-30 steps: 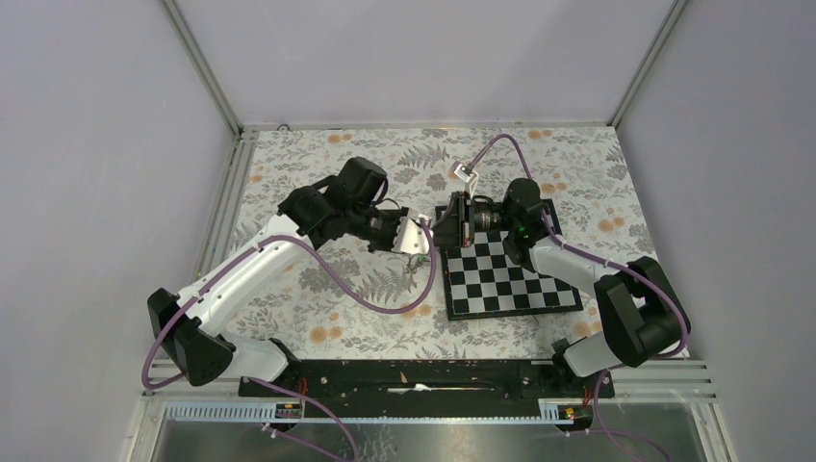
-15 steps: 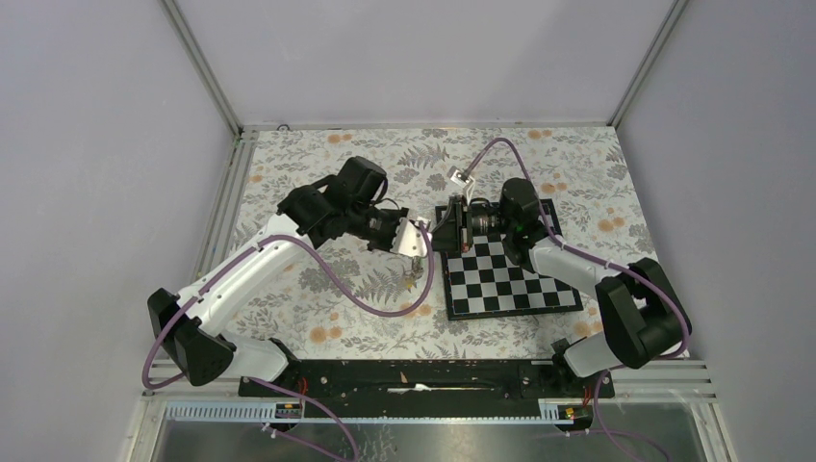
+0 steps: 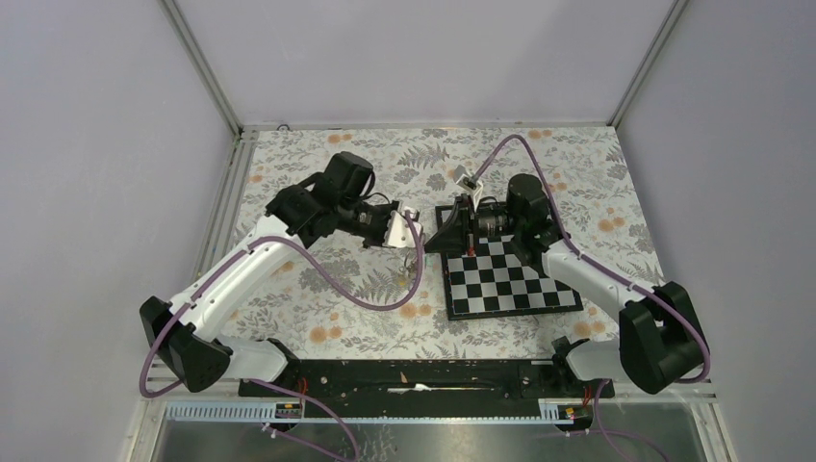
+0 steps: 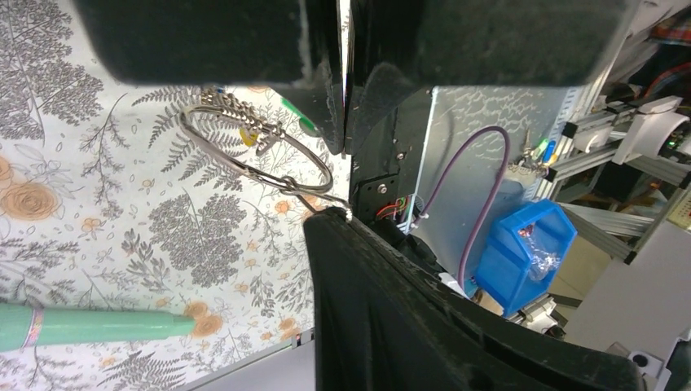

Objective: Put the keys on the keyring

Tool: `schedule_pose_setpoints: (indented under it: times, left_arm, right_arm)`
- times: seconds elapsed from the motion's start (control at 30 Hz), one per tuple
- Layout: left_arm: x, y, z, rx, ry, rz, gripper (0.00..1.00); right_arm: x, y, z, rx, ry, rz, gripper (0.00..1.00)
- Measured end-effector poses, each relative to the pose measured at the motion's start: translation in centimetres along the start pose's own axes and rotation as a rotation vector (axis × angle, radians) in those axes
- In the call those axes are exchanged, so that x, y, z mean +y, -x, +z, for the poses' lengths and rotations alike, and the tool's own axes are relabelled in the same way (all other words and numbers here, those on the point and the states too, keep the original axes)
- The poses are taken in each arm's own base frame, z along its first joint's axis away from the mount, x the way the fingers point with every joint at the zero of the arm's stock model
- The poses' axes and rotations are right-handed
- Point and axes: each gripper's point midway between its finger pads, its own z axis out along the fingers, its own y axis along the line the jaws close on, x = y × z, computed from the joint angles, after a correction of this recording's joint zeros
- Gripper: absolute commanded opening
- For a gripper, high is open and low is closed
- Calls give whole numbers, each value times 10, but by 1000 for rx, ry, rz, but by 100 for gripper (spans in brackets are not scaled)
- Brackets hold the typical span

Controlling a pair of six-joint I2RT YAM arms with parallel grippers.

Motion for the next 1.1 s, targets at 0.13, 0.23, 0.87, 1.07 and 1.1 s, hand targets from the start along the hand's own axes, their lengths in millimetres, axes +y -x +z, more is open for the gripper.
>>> schedule_pose_setpoints:
  times: [0.13,0.23,0.87,1.07,1.1]
  left_arm:
    - [-4,3,-3,-12,-4,25,0]
    - [-5,5,-2,-19,-11,57,0]
    - [-26,-6,8,30,-109,233,0]
    - [-26,-8,9,39,-112,252,0]
    - [-26,-8,9,40,-112,252,0]
  right_arm:
    - [-3,-2,2,4,0,46,0]
    - [-9,-5,4,4,0,103,0]
    - [-9,-6,10,8,61,233,0]
    - [-13,-8,11,10,61,257,0]
    - [-13,-8,11,11,62,259,0]
